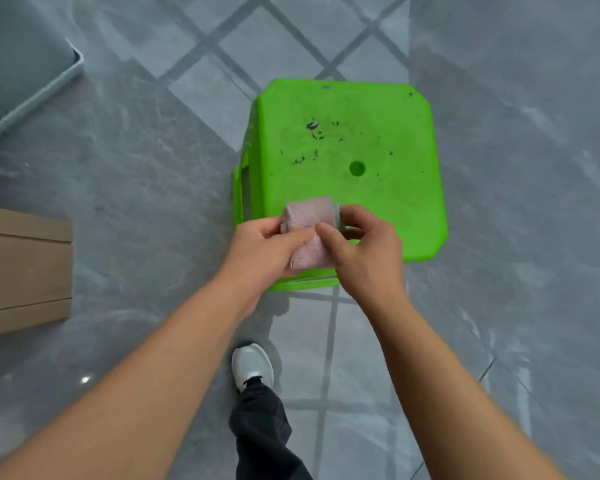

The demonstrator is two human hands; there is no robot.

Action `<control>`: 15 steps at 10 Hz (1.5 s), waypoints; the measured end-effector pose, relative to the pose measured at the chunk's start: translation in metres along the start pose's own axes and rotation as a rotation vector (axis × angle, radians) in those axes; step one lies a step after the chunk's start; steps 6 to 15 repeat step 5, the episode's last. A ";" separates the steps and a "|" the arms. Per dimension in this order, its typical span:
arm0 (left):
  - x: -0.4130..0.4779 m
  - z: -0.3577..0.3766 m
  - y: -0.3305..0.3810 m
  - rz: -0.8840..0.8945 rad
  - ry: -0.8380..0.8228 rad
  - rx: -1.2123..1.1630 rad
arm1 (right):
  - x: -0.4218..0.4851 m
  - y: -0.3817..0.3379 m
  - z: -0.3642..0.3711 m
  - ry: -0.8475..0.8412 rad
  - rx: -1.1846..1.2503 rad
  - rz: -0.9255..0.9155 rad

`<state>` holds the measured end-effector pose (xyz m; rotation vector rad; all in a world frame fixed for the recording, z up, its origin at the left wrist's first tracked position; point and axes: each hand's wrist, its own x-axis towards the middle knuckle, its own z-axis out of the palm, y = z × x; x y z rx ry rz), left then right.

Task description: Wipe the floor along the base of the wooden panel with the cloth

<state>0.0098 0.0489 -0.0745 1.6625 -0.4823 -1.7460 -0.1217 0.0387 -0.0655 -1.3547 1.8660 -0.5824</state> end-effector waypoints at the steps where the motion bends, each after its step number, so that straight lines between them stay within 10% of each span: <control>1: 0.015 0.007 -0.003 0.118 0.222 0.328 | 0.023 0.014 0.004 -0.033 -0.127 0.068; 3: 0.021 -0.003 -0.023 -0.020 0.497 0.446 | 0.020 0.024 0.018 0.014 -0.139 -0.005; 5: -0.023 -0.018 0.007 -0.305 0.069 -0.016 | 0.028 -0.021 -0.028 -0.219 0.127 0.322; 15: -0.023 -0.018 0.007 -0.305 0.069 -0.016 | 0.028 -0.021 -0.028 -0.219 0.127 0.322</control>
